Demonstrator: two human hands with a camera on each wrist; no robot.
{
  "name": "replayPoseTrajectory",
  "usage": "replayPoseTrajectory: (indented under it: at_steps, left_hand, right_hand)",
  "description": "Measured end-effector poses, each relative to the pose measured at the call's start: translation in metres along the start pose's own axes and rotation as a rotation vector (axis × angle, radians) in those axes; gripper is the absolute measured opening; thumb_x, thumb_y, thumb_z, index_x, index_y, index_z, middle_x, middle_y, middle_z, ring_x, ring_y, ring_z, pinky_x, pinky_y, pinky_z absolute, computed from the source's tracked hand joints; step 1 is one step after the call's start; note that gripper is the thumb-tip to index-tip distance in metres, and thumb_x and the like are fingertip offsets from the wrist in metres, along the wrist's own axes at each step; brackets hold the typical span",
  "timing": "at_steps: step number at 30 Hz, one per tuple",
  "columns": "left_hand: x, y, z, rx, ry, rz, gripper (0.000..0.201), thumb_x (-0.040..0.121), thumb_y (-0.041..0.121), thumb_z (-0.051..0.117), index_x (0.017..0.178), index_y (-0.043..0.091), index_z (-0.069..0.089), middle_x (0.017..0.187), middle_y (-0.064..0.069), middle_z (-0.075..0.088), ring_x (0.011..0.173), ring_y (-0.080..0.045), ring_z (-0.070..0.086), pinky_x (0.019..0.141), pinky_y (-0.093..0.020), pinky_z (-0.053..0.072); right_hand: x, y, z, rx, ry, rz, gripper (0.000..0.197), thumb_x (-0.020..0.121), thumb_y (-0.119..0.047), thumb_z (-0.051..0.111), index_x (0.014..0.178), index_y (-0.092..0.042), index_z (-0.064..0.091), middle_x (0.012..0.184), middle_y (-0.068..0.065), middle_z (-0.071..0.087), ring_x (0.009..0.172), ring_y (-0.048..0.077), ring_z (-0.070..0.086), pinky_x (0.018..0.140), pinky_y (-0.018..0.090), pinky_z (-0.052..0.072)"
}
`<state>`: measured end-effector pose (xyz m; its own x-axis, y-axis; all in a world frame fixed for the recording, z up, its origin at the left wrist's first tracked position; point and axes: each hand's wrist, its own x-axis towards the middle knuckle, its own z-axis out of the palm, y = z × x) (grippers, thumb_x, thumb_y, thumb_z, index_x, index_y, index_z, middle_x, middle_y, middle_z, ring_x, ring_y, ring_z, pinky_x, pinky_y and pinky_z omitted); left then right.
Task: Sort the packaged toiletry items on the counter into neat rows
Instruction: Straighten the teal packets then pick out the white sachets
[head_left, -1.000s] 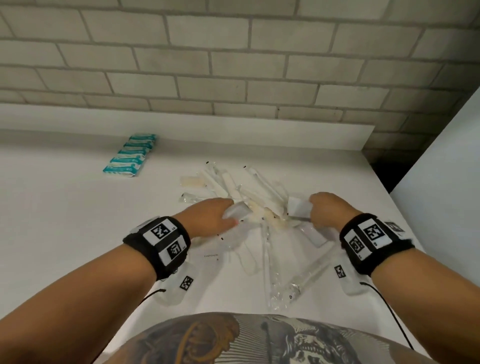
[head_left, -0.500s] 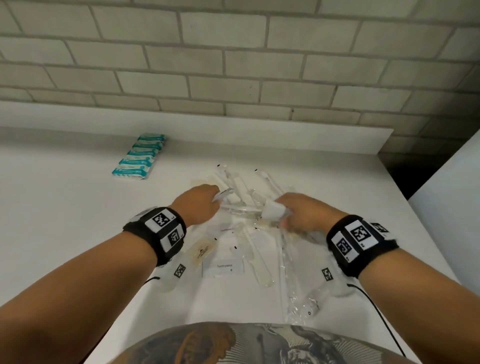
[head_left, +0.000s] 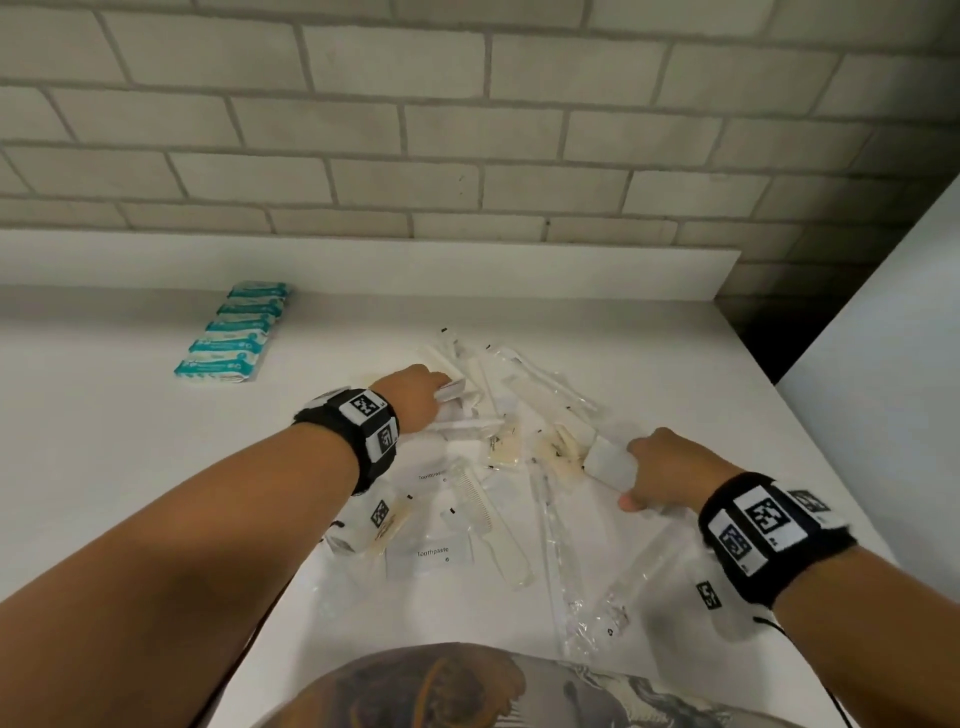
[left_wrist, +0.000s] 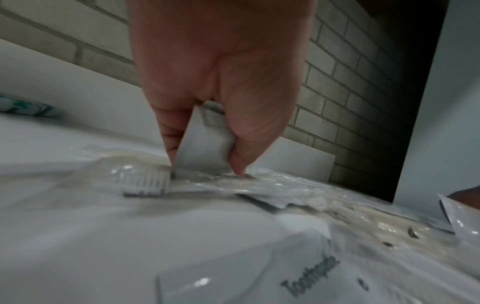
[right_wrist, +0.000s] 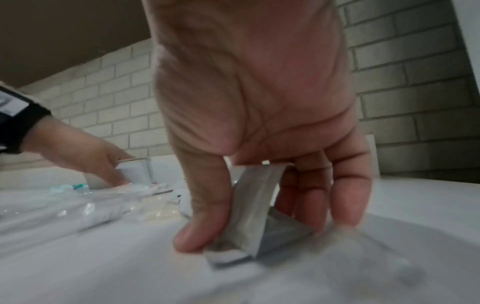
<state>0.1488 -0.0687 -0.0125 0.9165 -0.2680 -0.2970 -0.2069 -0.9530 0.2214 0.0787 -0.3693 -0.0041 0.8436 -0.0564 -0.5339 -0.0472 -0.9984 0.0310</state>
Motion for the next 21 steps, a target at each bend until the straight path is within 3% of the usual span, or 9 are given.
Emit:
replayPoseTrajectory:
  at_steps: [2,5,8,10,13,15,18,21]
  left_hand:
    - [-0.002,-0.001,0.002,0.002,0.03,-0.024,0.034,0.094,0.015,0.043,0.125,0.011,0.054,0.125,-0.013,0.053,0.113,-0.03,0.053,0.09,-0.033,0.041]
    - [-0.006,-0.005,0.0,-0.012,0.043,-0.055,0.029,0.093,0.018,0.047,0.119,0.008,0.056,0.12,-0.011,0.059,0.111,-0.028,0.055,0.085,-0.03,0.039]
    - [-0.011,-0.014,-0.003,-0.061,0.016,-0.111,0.027,0.089,0.018,0.053,0.114,0.008,0.057,0.114,-0.009,0.062,0.103,-0.026,0.057,0.082,-0.031,0.042]
    - [-0.015,-0.019,-0.003,-0.101,0.059,-0.128,0.024,0.091,0.018,0.05,0.112,0.008,0.056,0.111,-0.008,0.063,0.099,-0.025,0.058,0.082,-0.031,0.043]
    - [-0.019,-0.017,-0.001,-0.163,0.143,-0.09,0.019,0.092,0.023,0.049,0.106,0.011,0.056,0.107,-0.005,0.064,0.097,-0.025,0.06,0.084,-0.034,0.047]
    - [-0.02,-0.01,0.002,-0.144,0.11,-0.049,0.023,0.087,0.028,0.058,0.103,0.011,0.057,0.104,-0.004,0.062,0.095,-0.025,0.059,0.081,-0.034,0.046]
    - [-0.017,0.002,0.009,-0.096,0.041,-0.025,0.037,0.083,0.033,0.066,0.109,0.008,0.056,0.108,-0.008,0.058,0.099,-0.028,0.057,0.082,-0.034,0.044]
    - [-0.015,0.01,0.011,-0.086,0.008,-0.037,0.059,0.078,0.043,0.072,0.123,0.01,0.051,0.118,-0.007,0.054,0.109,-0.026,0.054,0.088,-0.032,0.042]
  right_hand:
    - [0.002,-0.001,0.0,0.054,0.004,0.01,0.07,0.072,-0.035,0.079,0.128,-0.012,0.044,0.116,0.007,0.055,0.093,0.023,0.061,0.078,0.032,0.052]
    - [0.008,-0.002,-0.005,0.156,-0.039,0.018,0.075,0.069,-0.021,0.082,0.126,-0.014,0.034,0.106,0.007,0.058,0.088,0.025,0.061,0.08,0.041,0.056]
    - [0.014,0.0,-0.016,0.008,-0.051,0.011,0.073,0.071,-0.021,0.082,0.131,-0.014,0.04,0.115,0.006,0.059,0.096,0.026,0.061,0.082,0.039,0.055]
    - [0.018,0.003,-0.028,-0.105,-0.059,0.028,0.07,0.073,-0.024,0.081,0.132,-0.01,0.045,0.122,0.008,0.059,0.102,0.027,0.062,0.088,0.037,0.053]
    - [0.023,0.007,-0.052,-0.183,-0.009,0.056,0.054,0.079,-0.019,0.074,0.126,-0.003,0.055,0.121,0.012,0.062,0.104,0.029,0.063,0.092,0.036,0.051]
    - [0.026,0.005,-0.071,-0.209,0.047,0.048,0.04,0.082,-0.016,0.069,0.119,-0.003,0.061,0.115,0.012,0.064,0.101,0.029,0.062,0.087,0.033,0.051]
    - [0.024,-0.013,-0.098,-0.136,0.153,0.018,0.031,0.084,-0.017,0.064,0.113,-0.005,0.064,0.097,0.009,0.062,0.085,0.027,0.059,0.072,0.03,0.046]
    - [0.021,-0.054,-0.102,-0.04,0.271,-0.182,0.031,0.088,-0.019,0.059,0.117,-0.01,0.06,0.097,0.005,0.059,0.085,0.024,0.056,0.07,0.029,0.041]
